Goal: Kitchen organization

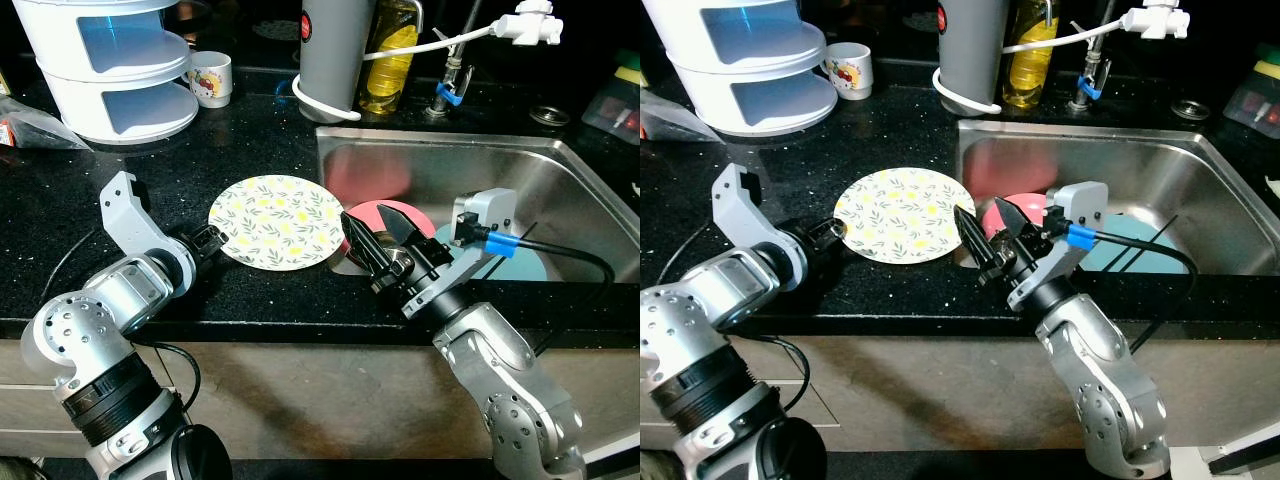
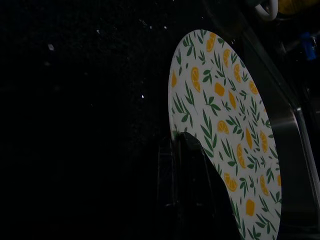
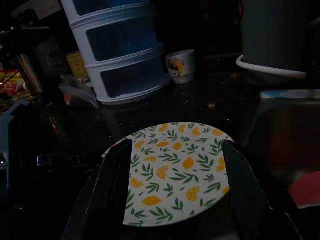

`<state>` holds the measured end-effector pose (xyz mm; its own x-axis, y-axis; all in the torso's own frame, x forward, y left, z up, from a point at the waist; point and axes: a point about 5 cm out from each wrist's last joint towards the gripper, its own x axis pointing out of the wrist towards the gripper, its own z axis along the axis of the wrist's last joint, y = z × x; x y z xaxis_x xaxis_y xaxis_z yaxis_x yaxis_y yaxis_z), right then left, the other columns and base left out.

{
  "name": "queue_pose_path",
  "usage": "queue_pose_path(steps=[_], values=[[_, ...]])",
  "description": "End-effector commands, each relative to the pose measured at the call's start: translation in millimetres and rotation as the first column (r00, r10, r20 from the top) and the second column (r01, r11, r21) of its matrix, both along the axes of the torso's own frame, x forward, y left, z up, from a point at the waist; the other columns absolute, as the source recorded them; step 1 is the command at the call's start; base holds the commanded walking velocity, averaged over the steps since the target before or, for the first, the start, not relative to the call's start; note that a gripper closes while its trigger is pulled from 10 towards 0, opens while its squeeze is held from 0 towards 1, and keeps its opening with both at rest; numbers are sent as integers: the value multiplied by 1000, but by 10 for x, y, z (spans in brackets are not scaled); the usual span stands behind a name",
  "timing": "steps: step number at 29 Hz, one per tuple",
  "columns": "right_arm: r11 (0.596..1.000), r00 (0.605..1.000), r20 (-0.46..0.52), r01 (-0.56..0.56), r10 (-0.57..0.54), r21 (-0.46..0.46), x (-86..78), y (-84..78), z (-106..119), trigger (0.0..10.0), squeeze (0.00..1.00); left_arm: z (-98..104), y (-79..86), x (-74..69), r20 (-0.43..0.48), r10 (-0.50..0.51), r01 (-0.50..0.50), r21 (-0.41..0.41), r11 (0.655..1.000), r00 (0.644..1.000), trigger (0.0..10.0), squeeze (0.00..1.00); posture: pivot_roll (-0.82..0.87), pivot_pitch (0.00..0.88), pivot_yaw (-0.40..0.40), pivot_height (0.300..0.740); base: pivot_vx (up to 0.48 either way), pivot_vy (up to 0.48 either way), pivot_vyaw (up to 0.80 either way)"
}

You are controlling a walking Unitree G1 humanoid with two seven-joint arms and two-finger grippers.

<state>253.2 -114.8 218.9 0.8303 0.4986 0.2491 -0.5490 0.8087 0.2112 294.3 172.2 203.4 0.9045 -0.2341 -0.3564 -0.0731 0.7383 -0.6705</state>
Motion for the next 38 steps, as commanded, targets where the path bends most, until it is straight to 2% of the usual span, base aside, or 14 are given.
queue_pose_path(steps=[1, 7, 10, 11, 12, 15, 20, 23, 24, 26, 28, 29, 31, 38], values=[[1000, 1000, -1, 15, -15, -4, -10, -41, 14, 10000, 0, -213, -268, -15, -120, -94, 85, -78, 993, 988, 0, 0, 61, 33, -95, 740, 0, 0, 0], [1000, 1000, -3, 20, -20, -6, -11, -44, 11, 10000, 0, -217, -241, -15, -125, -86, 76, -83, 994, 988, 0, 0, 58, 37, -96, 740, 0, 0, 0], [1000, 1000, -2, 25, -25, -5, -6, -47, 14, 10000, 0, 23, -218, 88, 39, -42, 46, -116, 992, 998, 0, 0, 59, 35, -98, 740, 0, 0, 0], [1000, 1000, -2, 25, -25, -5, -6, -47, 14, 10000, 0, 23, -218, 88, 39, -42, 46, -116, 992, 998, 0, 0, 59, 35, -98, 740, 0, 0, 0], [999, 999, -2, 33, -33, -4, 0, -52, 14, 10000, 0, 137, -224, 121, 110, -39, 54, -133, 990, 993, 0, 0, 58, 35, -97, 740, 0, 0, 0], [990, 990, -29, 140, -140, -6, 73, -157, -14, 10000, 0, 527, -292, 182, 350, -51, 121, -180, 976, 935, 0, 0, 54, 33, -94, 740, 0, 0, 0], [978, 978, -35, 206, -206, -7, 93, -258, -18, 10000, 0, 641, -322, 197, 422, -62, 145, -167, 975, 904, 0, 0, 54, 33, -94, 740, 0, 0, 0], [973, 972, -37, 230, -230, -10, 99, -291, -21, 10000, 0, 664, -339, 206, 438, -83, 151, -124, 981, 895, 0, 0, 54, 33, -94, 740, 0, 0, 0], [963, 961, -50, 270, -271, -23, 113, -341, -33, 10000, 0, 659, -361, 233, 442, -116, 146, -34, 989, 889, 0, 0, 43, 32, -94, 740, 0, 0, 0], [958, 956, -55, 287, -288, -29, 120, -362, -40, 10000, 0, 649, -370, 245, 440, -129, 141, 6, 990, 889, 0, 0, 43, 32, -94, 740, 0, 0, 0], [946, 943, -72, 323, -325, -38, 139, -424, -59, 10000, 0, 643, -395, 291, 449, -163, 121, 121, 985, 879, 0, 0, 42, 32, -94, 740, 0, 0, -788], [946, 943, -72, 323, -325, -38, 139, -424, -59, 10000, 0, 643, -395, 291, 449, -163, 121, 121, 985, 879, 0, 0, 42, 32, -94, 740, 0, 0, -788], [936, 933, -77, 350, -352, -38, 149, -464, -63, 10000, 0, 660, -441, 349, 469, -192, 109, 198, 974, 862, 0, 0, 37, 31, -97, 740, 0, 0, -788], [927, 924, -76, 374, -376, -40, 151, -478, -56, 10000, 0, 718, -539, 466, 509, -209, 74, 272, 959, 835, 0, 0, 27, 28, -95, 740, 0, 0, -788]])
